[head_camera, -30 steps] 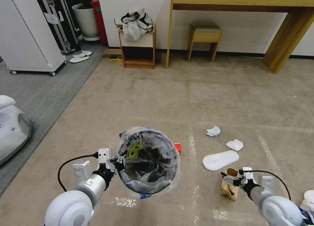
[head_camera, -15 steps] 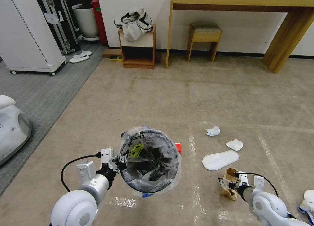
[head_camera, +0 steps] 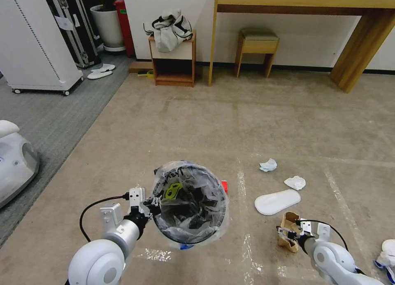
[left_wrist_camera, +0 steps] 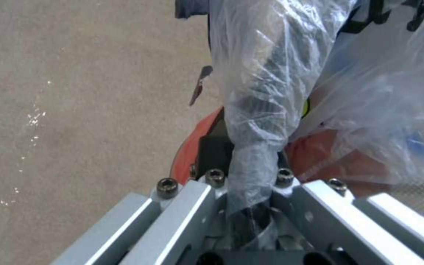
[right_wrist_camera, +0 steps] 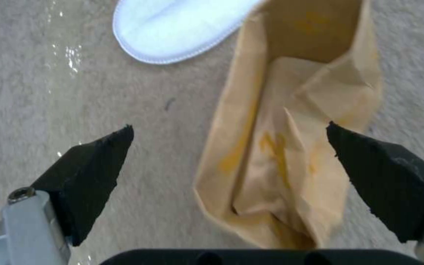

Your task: Pick up the trash bin and place the garbage on the floor into it.

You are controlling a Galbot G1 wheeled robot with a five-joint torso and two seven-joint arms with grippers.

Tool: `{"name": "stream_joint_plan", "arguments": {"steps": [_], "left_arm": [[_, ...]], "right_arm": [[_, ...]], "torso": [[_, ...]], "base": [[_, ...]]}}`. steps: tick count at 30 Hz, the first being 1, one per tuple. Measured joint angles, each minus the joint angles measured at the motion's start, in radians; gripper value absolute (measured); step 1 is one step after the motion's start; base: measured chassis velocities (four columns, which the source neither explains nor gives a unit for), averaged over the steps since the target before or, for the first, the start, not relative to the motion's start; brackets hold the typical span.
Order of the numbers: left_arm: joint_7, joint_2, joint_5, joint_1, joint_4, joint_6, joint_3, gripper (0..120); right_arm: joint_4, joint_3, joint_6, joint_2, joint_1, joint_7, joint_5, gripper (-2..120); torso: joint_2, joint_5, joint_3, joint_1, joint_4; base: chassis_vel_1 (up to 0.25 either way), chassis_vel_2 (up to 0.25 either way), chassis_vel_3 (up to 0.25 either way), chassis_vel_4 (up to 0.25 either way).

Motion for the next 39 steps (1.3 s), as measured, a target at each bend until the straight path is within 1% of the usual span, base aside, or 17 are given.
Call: {"name": "stream_joint_plan", "arguments": {"steps": [5, 12, 19, 30, 33, 34, 35, 36, 37, 38, 39], "left_arm": [[0.003, -0.002, 0.000, 0.001, 0.004, -0.003, 0.000, 1], [0.004, -0.005, -0.001, -0.002, 0.010, -0.004, -0.001, 1], [0.004, -0.011, -0.003, -0.007, 0.016, -0.006, -0.001, 1], [0.003, -0.023, 0.000, -0.013, 0.024, -0.006, 0.009, 1], [0.003, -0.026, 0.003, -0.008, 0.023, -0.006, 0.008, 1], [0.003, -0.026, 0.003, -0.008, 0.023, -0.006, 0.008, 1], [0.003, -0.030, 0.006, -0.004, 0.020, -0.006, 0.007, 1], [0.003, -0.031, 0.006, -0.003, 0.019, -0.006, 0.007, 1], [0.003, -0.034, 0.009, 0.001, 0.018, -0.006, 0.006, 1], [0.003, -0.034, 0.009, 0.001, 0.018, -0.006, 0.006, 1], [0.003, -0.039, 0.016, 0.007, 0.016, -0.007, 0.004, 1]], "right_arm": [[-0.039, -0.042, 0.002, 0.026, 0.065, 0.013, -0.007, 100], [-0.097, -0.082, 0.005, 0.056, 0.122, 0.018, -0.023, 100], [-0.179, -0.088, 0.022, 0.079, 0.148, 0.011, -0.046, 100], [-0.231, -0.081, 0.030, 0.082, 0.161, 0.006, -0.066, 100], [-0.234, -0.082, 0.030, 0.082, 0.162, 0.000, -0.068, 95], [-0.234, -0.082, 0.030, 0.082, 0.162, 0.000, -0.068, 95], [-0.237, -0.083, 0.030, 0.082, 0.163, -0.005, -0.069, 88], [-0.237, -0.083, 0.030, 0.082, 0.163, -0.005, -0.069, 88], [-0.238, -0.085, 0.029, 0.082, 0.165, -0.006, -0.069, 79], [-0.238, -0.085, 0.029, 0.082, 0.165, -0.006, -0.069, 79], [-0.240, -0.088, 0.027, 0.083, 0.166, -0.008, -0.069, 72]], "torso": [[0.000, 0.0000, 0.000, 0.000, 0.0001], [0.000, 0.0000, 0.000, 0.000, 0.0000], [0.000, 0.0000, 0.000, 0.000, -0.0002], [0.000, 0.0000, 0.000, 0.000, -0.0002], [0.000, 0.0000, 0.000, 0.000, -0.0001], [0.000, 0.0000, 0.000, 0.000, -0.0001], [0.000, 0.0000, 0.000, 0.000, -0.0001], [0.000, 0.0000, 0.000, 0.000, -0.0001], [0.000, 0.0000, 0.000, 0.000, -0.0001], [0.000, 0.0000, 0.000, 0.000, -0.0001], [0.000, 0.0000, 0.000, 0.000, -0.0001]], "base": [[0.000, 0.000, 0.000, 0.000], [0.000, 0.000, 0.000, 0.000], [0.000, 0.000, 0.000, 0.000], [0.000, 0.000, 0.000, 0.000], [0.000, 0.000, 0.000, 0.000], [0.000, 0.000, 0.000, 0.000], [0.000, 0.000, 0.000, 0.000], [0.000, 0.000, 0.000, 0.000], [0.000, 0.000, 0.000, 0.000], [0.000, 0.000, 0.000, 0.000], [0.000, 0.000, 0.000, 0.000]]}}
